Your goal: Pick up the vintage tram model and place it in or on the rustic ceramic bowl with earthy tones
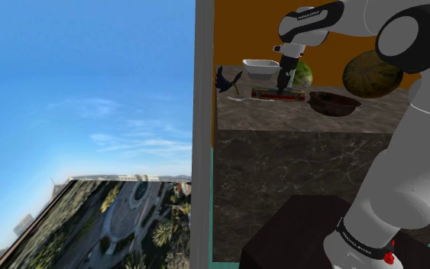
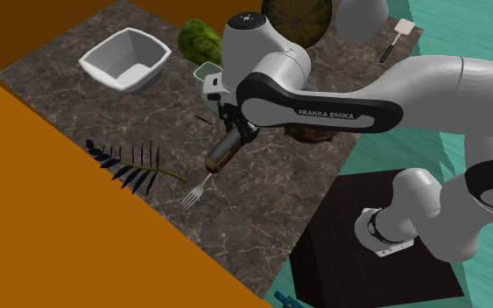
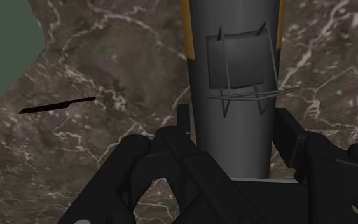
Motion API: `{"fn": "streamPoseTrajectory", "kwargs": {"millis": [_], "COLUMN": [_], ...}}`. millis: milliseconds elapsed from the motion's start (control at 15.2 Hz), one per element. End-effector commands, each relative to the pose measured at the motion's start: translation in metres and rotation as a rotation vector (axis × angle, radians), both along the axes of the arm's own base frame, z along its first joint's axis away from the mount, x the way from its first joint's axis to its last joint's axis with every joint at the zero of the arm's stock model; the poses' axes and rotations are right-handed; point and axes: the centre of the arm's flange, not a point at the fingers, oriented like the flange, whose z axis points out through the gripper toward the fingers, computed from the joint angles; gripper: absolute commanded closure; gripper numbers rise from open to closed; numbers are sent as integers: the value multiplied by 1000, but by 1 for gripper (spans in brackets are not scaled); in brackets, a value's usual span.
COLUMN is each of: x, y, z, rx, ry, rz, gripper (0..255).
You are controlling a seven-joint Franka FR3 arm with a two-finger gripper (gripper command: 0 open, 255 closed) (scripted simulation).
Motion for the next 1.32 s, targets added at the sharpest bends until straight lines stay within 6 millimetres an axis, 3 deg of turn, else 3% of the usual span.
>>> {"fn": "streamPoseTrajectory", "kwargs": {"millis": [0, 198, 1254], "x": [0, 0, 0], "y": [0, 0, 0], "z": [0, 0, 84], "rx": [0, 0, 0], "ry": [1, 1, 1], "rz": [0, 0, 0], "gripper": [255, 255, 255]}}
